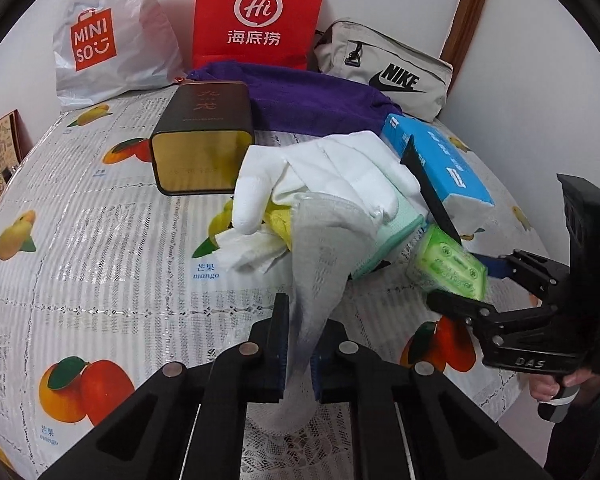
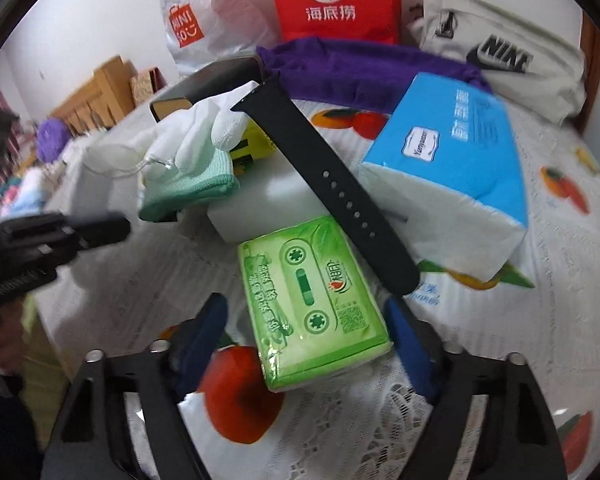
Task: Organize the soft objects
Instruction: 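Grasp the white mesh bag with the left tool while the right tool grasps the green tissue pack, then carry the mesh bag and green tissue pack onto the purple towel and release both, then move the left tool back and grasp the white glove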
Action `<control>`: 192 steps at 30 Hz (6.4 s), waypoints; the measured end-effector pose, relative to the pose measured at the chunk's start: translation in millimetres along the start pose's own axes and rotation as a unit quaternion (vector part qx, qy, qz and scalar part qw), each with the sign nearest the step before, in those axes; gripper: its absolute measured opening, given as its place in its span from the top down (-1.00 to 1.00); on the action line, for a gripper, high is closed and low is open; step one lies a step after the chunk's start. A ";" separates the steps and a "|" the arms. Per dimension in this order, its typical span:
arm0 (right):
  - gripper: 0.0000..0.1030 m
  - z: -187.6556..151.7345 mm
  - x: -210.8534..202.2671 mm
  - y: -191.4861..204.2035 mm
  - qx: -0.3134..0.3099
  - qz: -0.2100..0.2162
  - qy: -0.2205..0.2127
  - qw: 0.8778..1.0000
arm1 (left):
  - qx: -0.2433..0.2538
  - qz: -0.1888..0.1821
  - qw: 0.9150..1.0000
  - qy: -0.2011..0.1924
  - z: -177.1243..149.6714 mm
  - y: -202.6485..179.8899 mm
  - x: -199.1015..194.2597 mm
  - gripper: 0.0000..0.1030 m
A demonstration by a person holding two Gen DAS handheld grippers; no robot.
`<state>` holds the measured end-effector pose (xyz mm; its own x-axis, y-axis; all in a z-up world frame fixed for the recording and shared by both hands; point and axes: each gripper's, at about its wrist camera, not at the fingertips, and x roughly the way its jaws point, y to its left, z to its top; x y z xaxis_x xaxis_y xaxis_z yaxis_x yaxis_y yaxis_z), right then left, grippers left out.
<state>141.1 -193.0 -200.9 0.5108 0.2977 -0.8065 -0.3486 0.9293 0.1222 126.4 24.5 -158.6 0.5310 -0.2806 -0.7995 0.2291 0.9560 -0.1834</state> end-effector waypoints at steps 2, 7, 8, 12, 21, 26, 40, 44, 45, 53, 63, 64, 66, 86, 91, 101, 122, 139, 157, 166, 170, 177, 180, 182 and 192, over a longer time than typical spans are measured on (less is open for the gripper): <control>-0.12 -1.6 -3.3 4.2 -0.018 0.007 -0.003 1.000 | -0.004 -0.001 1.000 -0.004 1.7 0.8 -2.2 0.82; -0.11 -8.5 -22.4 1.8 -0.019 0.017 -0.019 1.000 | -0.010 -0.009 1.000 -0.012 5.3 2.8 -11.7 0.82; -0.11 -9.8 -27.6 0.0 -0.016 0.018 -0.021 0.999 | -0.010 -0.007 1.000 -0.016 6.2 2.7 -14.5 0.82; -0.11 -10.3 -47.8 -11.1 0.006 0.020 -0.031 0.999 | -0.015 -0.009 1.000 -0.022 13.4 3.3 -25.8 0.82; -0.11 4.8 -84.9 -42.0 0.048 -0.009 -0.063 0.997 | -0.017 -0.002 0.999 -0.044 42.0 5.6 -49.9 0.82; -0.11 17.9 -94.1 -63.6 0.081 -0.018 -0.069 0.994 | -0.019 0.009 0.999 -0.050 61.0 9.2 -53.2 0.82; -0.11 71.9 -91.5 -91.8 0.098 -0.026 -0.085 0.991 | -0.043 0.022 0.998 -0.039 112.2 29.3 -38.5 0.82; -0.11 90.8 -84.7 -96.1 0.097 -0.024 -0.088 0.991 | -0.041 0.026 0.998 -0.034 129.4 30.4 -31.2 0.82; -0.11 95.3 -82.7 -96.8 0.096 -0.027 -0.089 0.991 | -0.042 0.025 0.998 -0.035 134.6 31.4 -29.1 0.82; -0.11 134.8 -61.9 -108.3 0.099 -0.025 -0.092 0.991 | -0.046 0.037 0.998 -0.024 170.0 39.7 -2.3 0.82; -0.11 182.2 -20.1 -132.4 0.113 -0.034 -0.081 0.990 | -0.047 0.035 0.998 -0.006 214.5 50.1 35.4 0.82; -0.11 186.6 -14.7 -135.1 0.114 -0.034 -0.079 0.990 | -0.046 0.034 0.998 -0.007 218.6 50.7 38.5 0.82; -0.11 197.5 -0.4 -138.5 0.112 -0.039 -0.074 0.990 | -0.048 0.034 0.998 -0.004 225.0 52.6 45.9 0.82; -0.11 259.4 116.8 -183.0 0.128 -0.044 0.009 0.991 | -0.042 0.009 0.998 0.054 293.4 57.8 145.8 0.82; -0.12 262.3 129.1 -195.4 0.136 -0.043 0.025 0.989 | -0.056 -0.001 0.995 0.079 306.1 60.8 177.1 0.82; -0.21 264.6 137.4 -197.2 0.112 -0.036 0.051 0.992 | -0.071 0.008 0.991 0.109 314.4 69.8 215.5 0.82; -0.42 257.6 97.5 -180.8 0.099 -0.073 0.013 0.992 | -0.041 0.047 0.993 0.103 317.2 37.8 192.3 -0.34; -0.42 220.2 34.1 -151.6 0.115 -0.067 -0.001 0.991 | 0.013 0.043 0.998 0.039 279.3 16.4 91.8 -0.34; -0.42 131.9 -59.6 -91.6 0.113 -0.027 -0.050 0.992 | -0.001 0.004 0.998 0.057 150.8 -15.2 27.8 -0.36; -0.42 73.9 -70.2 -76.6 0.118 -0.022 -0.045 0.992 | 0.014 0.005 0.997 0.069 108.2 -31.1 54.2 -0.36; -0.42 51.6 -63.4 -69.2 0.115 -0.016 -0.038 0.993 | 0.018 0.018 0.999 0.045 98.9 -32.2 54.6 -0.30; -0.42 25.5 -51.3 -53.4 0.090 -0.003 -0.038 0.995 | 0.036 0.017 0.999 0.030 90.5 -32.2 48.1 0.65; -0.42 21.3 -43.4 -47.5 0.079 0.010 -0.035 0.996 | 0.025 0.008 0.999 0.020 88.1 -26.9 38.4 0.77; -0.42 20.0 -39.6 -44.0 0.073 0.011 -0.036 0.997 | 0.018 0.000 1.000 0.009 86.9 -21.3 25.8 0.79; -0.42 26.4 -12.3 -36.4 0.053 0.023 -0.029 0.998 | -0.030 -0.004 0.999 -0.012 75.3 15.5 -9.2 0.79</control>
<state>168.2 -224.7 -180.2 0.5418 0.3507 -0.7638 -0.2891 0.9311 0.2224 186.5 35.4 -111.0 0.5487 -0.2904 -0.7840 0.1853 0.9566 -0.2247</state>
